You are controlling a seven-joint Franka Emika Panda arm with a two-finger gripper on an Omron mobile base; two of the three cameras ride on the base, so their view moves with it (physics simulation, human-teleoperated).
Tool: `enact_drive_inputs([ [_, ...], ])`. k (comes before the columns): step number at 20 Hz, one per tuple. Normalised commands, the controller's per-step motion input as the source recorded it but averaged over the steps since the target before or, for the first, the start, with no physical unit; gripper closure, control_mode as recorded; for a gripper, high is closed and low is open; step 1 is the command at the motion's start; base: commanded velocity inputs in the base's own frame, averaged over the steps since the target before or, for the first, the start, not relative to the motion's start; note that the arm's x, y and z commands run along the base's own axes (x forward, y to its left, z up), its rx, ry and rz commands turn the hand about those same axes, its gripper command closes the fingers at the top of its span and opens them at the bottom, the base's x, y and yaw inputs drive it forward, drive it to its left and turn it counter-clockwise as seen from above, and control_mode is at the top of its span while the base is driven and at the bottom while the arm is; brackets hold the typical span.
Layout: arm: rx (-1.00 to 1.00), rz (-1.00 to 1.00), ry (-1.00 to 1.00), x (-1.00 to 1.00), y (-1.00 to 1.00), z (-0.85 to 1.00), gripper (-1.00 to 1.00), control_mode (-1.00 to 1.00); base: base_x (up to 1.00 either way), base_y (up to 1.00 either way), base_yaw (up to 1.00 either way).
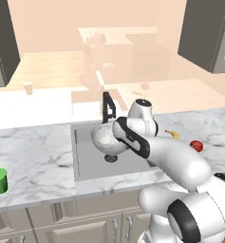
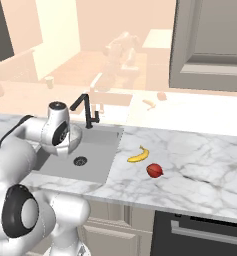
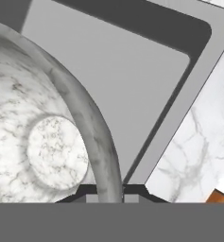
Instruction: Remove the onion and banana from the sink. Then move the bowl and cup from the counter to the sink for washing.
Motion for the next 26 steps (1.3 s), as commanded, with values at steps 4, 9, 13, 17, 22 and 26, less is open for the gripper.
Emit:
enact_drive_inputs([
  [4, -0.09, 0.11, 0.01, 0.03, -0.11, -0.05, 1.0, -1.0, 0.0, 0.0, 0.0],
  [9, -0.07, 0.07, 0.0, 0.02, -0.14, -0.05, 1.0, -1.0, 0.0, 0.0, 0.0],
  [13, -0.02, 0.02, 0.0, 0.01, -0.22, -0.05, 1.0, -1.0, 0.0, 0.0, 0.0],
  [17, 0.0, 0.0, 0.0, 0.0, -0.25, -0.06, 1.0, -1.0, 0.0, 0.0, 0.0],
  [22, 0.0, 0.0, 0.0, 0.0, -0.22, -0.09, 1.0, -1.0, 0.0, 0.0, 0.0],
  [26, 0.0, 0.01, 0.0, 0.06, -0.14, -0.13, 1.0, -1.0, 0.0, 0.0, 0.0],
])
